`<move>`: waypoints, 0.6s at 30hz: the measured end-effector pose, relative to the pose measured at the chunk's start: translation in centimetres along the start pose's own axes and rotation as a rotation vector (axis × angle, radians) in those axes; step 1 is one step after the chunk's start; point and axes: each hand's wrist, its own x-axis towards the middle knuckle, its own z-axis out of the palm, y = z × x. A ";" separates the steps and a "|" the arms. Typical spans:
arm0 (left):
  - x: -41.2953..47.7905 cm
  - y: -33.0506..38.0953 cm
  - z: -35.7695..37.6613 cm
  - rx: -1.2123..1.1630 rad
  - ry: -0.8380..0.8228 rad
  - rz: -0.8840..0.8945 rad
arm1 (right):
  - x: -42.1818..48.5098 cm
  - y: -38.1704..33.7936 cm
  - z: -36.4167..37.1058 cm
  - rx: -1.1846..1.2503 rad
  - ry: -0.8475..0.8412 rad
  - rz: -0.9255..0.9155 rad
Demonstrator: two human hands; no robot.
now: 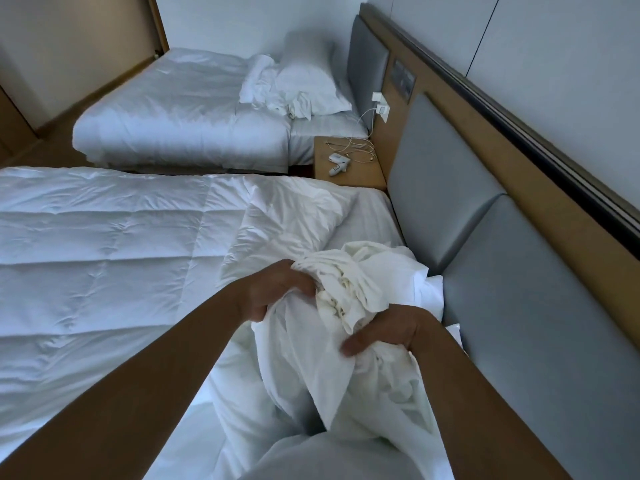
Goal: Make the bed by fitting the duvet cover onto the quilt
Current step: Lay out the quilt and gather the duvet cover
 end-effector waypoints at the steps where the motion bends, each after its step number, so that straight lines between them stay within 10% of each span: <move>1: -0.4 -0.2 0.0 0.009 -0.082 -0.066 | -0.1 0.0 -0.2 0.051 0.080 -0.060; 8: -2.2 0.6 1.4 0.223 -0.348 -0.186 | 0.9 -2.6 -1.1 0.106 0.262 -0.348; 18: -1.0 3.7 -1.0 -0.035 -0.067 0.031 | 0.5 -2.5 -1.5 -0.253 0.113 -0.128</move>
